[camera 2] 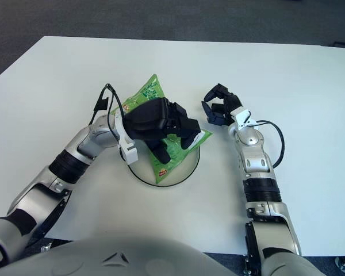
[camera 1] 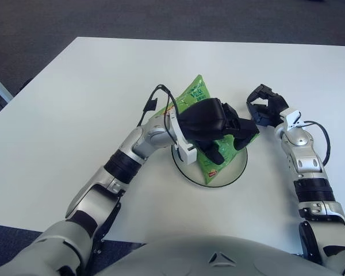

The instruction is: Put the snack into the plate.

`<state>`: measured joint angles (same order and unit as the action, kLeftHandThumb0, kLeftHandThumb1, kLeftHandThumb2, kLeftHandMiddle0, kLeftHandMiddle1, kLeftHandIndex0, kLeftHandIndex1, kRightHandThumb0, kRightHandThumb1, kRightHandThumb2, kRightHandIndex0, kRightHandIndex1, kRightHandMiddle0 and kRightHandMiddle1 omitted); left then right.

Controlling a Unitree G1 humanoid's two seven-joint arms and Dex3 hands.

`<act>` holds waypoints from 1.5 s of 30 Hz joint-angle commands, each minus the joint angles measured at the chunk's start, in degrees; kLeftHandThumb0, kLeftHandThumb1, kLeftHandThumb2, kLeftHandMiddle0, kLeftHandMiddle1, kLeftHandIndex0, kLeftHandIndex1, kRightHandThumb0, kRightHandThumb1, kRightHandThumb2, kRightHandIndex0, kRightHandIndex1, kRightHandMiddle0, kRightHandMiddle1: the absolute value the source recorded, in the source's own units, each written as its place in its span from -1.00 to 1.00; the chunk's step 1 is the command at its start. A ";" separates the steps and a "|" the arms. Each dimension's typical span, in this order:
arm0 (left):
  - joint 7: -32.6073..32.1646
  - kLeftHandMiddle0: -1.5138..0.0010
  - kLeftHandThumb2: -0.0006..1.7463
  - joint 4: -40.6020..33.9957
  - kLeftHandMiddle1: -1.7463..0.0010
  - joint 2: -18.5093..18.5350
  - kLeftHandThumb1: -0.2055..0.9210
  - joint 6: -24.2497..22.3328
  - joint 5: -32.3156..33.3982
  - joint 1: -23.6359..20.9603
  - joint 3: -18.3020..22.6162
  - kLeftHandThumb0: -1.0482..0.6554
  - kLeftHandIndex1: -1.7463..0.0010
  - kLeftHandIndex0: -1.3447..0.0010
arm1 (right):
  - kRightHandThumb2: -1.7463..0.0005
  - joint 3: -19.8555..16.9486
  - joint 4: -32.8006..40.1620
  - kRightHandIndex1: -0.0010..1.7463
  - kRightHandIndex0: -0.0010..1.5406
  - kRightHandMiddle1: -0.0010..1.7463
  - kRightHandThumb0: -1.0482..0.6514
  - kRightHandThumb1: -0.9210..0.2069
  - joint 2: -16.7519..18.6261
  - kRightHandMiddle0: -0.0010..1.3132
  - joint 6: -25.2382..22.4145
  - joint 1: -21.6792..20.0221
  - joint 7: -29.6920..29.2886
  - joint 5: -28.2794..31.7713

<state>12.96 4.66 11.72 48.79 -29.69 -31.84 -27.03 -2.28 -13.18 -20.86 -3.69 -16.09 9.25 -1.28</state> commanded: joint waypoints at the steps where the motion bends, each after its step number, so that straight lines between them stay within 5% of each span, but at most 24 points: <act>1: 0.51 -0.61 0.39 -1.21 -1.00 0.81 0.08 -0.33 -0.58 1.05 0.04 -0.30 -1.00 0.19 | -0.04 2.15 -3.41 1.00 0.16 1.00 -0.24 -0.50 0.62 -0.43 -4.15 4.18 1.88 -1.25; 19: -4.55 -0.61 0.38 -2.58 -1.00 1.88 0.09 4.61 -4.95 -0.03 2.71 -0.30 -1.00 0.20 | -0.07 2.24 -3.34 1.00 0.26 1.00 -0.24 -0.47 0.33 -0.41 -3.91 4.08 2.34 -1.16; 25: -11.17 -0.57 0.42 -3.92 -1.00 0.10 0.04 4.90 -9.45 1.66 6.57 -0.30 -1.00 0.16 | -0.05 1.49 -4.86 1.00 0.26 1.00 -0.24 -0.50 0.96 -0.43 -3.64 3.68 1.39 -0.75; 30: -14.40 -0.15 -0.15 -4.74 -1.00 -0.59 0.68 3.36 -11.77 3.10 7.63 -0.22 -0.98 0.51 | -0.07 0.80 -8.48 1.00 0.29 1.00 -0.24 -0.47 1.63 -0.41 -0.75 2.96 0.50 -0.65; 33: -14.85 0.33 -0.32 -4.90 -1.00 0.12 0.89 3.38 -11.78 3.17 7.78 -0.19 -0.99 0.66 | -0.12 0.77 -10.01 1.00 0.33 1.00 -0.25 -0.40 1.60 -0.37 0.95 2.74 0.43 -0.95; 34: -14.79 0.55 -0.35 -4.97 -0.84 0.51 0.93 3.50 -11.56 3.11 7.84 -0.19 -1.00 0.68 | -0.14 0.79 -10.39 1.00 0.34 1.00 -0.25 -0.39 1.59 -0.36 1.29 2.65 0.44 -0.98; 36: -13.85 0.75 -0.34 -5.66 -0.66 1.68 0.97 3.67 -10.52 2.92 8.15 -0.25 -0.87 0.76 | -0.14 2.65 -10.55 0.87 0.17 0.85 -0.26 -0.41 1.47 -0.49 -15.22 -2.03 -0.29 -2.93; 37: -12.98 0.83 -0.29 -6.51 -0.52 2.48 0.98 3.39 -10.52 3.00 8.31 -0.35 -0.66 0.85 | -0.13 2.14 -3.95 0.66 -0.07 0.61 -0.27 -0.48 -0.09 -0.67 -15.37 2.12 0.89 -2.55; 39: -11.89 0.91 -0.21 -7.71 -0.18 3.52 0.99 2.85 -11.07 3.13 8.52 -0.47 -0.40 0.92 | -0.13 1.46 1.95 0.79 -0.04 0.80 -0.26 -0.43 -1.52 -0.52 -11.69 6.59 2.33 -1.71; 45: -12.81 0.99 0.05 -11.02 0.48 5.22 1.00 1.13 -16.54 3.40 9.87 -0.66 0.18 0.99 | -0.16 0.91 -2.57 0.97 0.08 0.98 -0.25 -0.37 0.98 -0.37 -9.00 3.40 1.71 0.14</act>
<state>0.63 -4.21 15.72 50.84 -43.58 -28.62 -18.54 -2.86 -11.66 -21.69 -8.49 -16.72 9.83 -0.99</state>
